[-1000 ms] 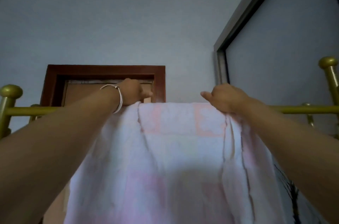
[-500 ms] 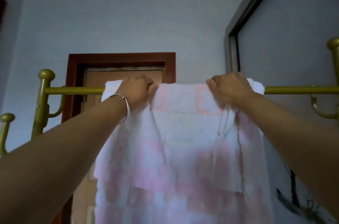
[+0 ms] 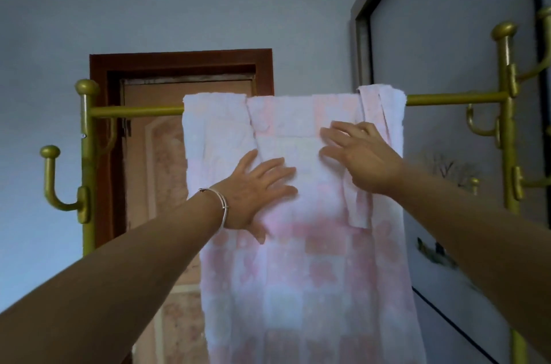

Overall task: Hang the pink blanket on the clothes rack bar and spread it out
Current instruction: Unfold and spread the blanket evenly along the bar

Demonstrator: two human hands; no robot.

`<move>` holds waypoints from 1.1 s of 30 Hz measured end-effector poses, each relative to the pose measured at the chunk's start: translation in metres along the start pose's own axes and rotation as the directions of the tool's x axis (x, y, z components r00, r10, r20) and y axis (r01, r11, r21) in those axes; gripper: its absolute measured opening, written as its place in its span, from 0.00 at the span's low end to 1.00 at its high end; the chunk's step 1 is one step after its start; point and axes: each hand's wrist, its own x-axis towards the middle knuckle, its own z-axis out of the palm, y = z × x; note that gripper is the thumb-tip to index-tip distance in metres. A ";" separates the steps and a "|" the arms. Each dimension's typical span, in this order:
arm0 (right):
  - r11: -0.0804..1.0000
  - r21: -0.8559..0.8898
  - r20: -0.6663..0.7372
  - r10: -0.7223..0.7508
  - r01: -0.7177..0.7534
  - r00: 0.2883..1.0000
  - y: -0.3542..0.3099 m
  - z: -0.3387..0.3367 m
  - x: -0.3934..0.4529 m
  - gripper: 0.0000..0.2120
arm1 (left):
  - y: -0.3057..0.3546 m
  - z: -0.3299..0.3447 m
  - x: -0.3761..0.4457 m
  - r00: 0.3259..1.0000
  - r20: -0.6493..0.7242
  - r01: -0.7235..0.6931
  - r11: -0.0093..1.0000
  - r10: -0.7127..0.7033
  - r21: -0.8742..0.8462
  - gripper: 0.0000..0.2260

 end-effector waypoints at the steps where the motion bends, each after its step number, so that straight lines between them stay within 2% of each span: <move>1: 0.999 -0.037 0.035 -0.011 0.013 0.999 -0.005 0.001 -0.007 0.25 | 0.005 0.004 -0.004 0.999 0.037 -0.022 0.999 0.020 0.048 0.45; 2: 0.997 -0.069 0.071 -0.024 0.029 0.997 -0.009 0.003 -0.014 0.23 | 0.008 0.009 -0.006 0.999 0.039 -0.029 0.995 0.025 0.101 0.44; 4: 0.990 -0.133 0.140 -0.032 0.051 0.990 -0.014 0.004 -0.024 0.19 | 0.014 0.013 -0.010 1.000 -0.024 -0.011 0.982 0.016 0.189 0.35; 6: 0.979 -0.201 0.178 -0.005 0.041 0.984 -0.018 0.003 -0.029 0.17 | 0.014 0.014 -0.011 0.994 -0.108 0.036 0.981 -0.015 0.192 0.27; 8: 0.970 -0.242 0.181 0.025 0.020 0.983 -0.020 0.001 -0.032 0.15 | 0.014 0.016 -0.010 0.988 -0.144 0.072 0.983 -0.048 0.168 0.25; 9: 0.969 -0.245 0.180 0.032 0.013 0.983 -0.021 0.001 -0.032 0.14 | 0.014 0.017 -0.010 0.991 -0.122 0.074 0.984 -0.055 0.163 0.28; 11: 0.977 -0.212 0.182 0.050 -0.010 0.982 -0.024 0.002 -0.031 0.16 | 0.019 0.019 -0.010 0.997 -0.058 0.058 0.985 -0.049 0.163 0.44; 12: 0.984 -0.177 0.187 0.069 -0.035 0.980 -0.027 0.002 -0.030 0.17 | 0.023 0.021 -0.011 0.999 -0.024 0.050 0.982 -0.047 0.184 0.48; 13: 0.989 -0.136 0.199 0.090 -0.064 0.976 -0.030 0.003 -0.029 0.18 | 0.028 0.024 -0.013 0.999 -0.021 0.042 0.975 -0.038 0.219 0.47; 15: 0.992 -0.028 0.224 0.124 -0.120 0.967 -0.036 0.005 -0.027 0.20 | 0.033 0.027 -0.018 0.987 -0.155 0.097 0.950 -0.052 0.297 0.28; 16: 0.990 0.038 0.224 0.123 -0.134 0.967 -0.039 0.006 -0.026 0.20 | 0.031 0.021 -0.020 0.978 -0.199 0.128 0.945 -0.069 0.300 0.22; 17: 0.986 0.100 0.210 0.111 -0.134 0.971 -0.041 0.008 -0.025 0.20 | 0.028 0.014 -0.021 0.966 -0.244 0.153 0.949 -0.085 0.276 0.21; 19: 0.970 0.217 0.167 0.074 -0.110 0.983 -0.047 0.008 -0.019 0.24 | 0.018 0.000 -0.021 0.930 -0.331 0.218 0.964 -0.158 0.150 0.17; 21: 0.917 0.383 0.127 0.065 -0.109 0.990 -0.060 0.001 -0.008 0.32 | 0.005 -0.017 -0.014 0.875 -0.328 0.311 0.934 -0.355 -0.178 0.12; 23: 0.841 0.535 0.026 0.073 -0.075 0.997 -0.075 -0.007 0.007 0.35 | -0.006 -0.038 -0.004 0.740 -0.333 0.336 0.751 -0.584 -0.569 0.10; 24: 0.842 0.537 -0.040 0.089 -0.054 0.995 -0.081 -0.010 0.015 0.31 | -0.010 -0.050 0.000 0.676 -0.352 0.290 0.672 -0.648 -0.681 0.10; 25: 0.864 0.499 -0.085 0.130 -0.071 0.988 -0.084 -0.012 0.023 0.25 | -0.014 -0.061 0.003 0.619 -0.401 0.227 0.643 -0.675 -0.732 0.10; 26: 0.883 0.452 -0.116 0.202 -0.129 0.973 -0.083 -0.015 0.030 0.18 | -0.018 -0.069 0.006 0.590 -0.446 0.185 0.650 -0.674 -0.737 0.11; 27: 0.876 0.434 -0.128 0.293 -0.212 0.948 -0.079 -0.018 0.037 0.12 | -0.023 -0.074 0.007 0.597 -0.469 0.165 0.672 -0.651 -0.722 0.13; 28: 0.843 0.452 -0.129 0.386 -0.292 0.914 -0.071 -0.021 0.043 0.10 | -0.028 -0.076 0.004 0.635 -0.474 0.172 0.709 -0.611 -0.684 0.15; 30: 0.754 0.507 -0.113 0.539 -0.418 0.835 -0.053 -0.031 0.049 0.12 | -0.039 -0.067 -0.006 0.732 -0.451 0.268 0.824 -0.511 -0.499 0.16; 31: 0.716 0.528 -0.117 0.595 -0.458 0.795 -0.044 -0.036 0.052 0.13 | -0.046 -0.060 -0.014 0.757 -0.440 0.330 0.864 -0.483 -0.380 0.15; 33: 0.659 0.550 -0.124 0.672 -0.513 0.730 -0.029 -0.042 0.055 0.15 | -0.062 -0.050 -0.030 0.751 -0.404 0.478 0.852 -0.523 -0.215 0.10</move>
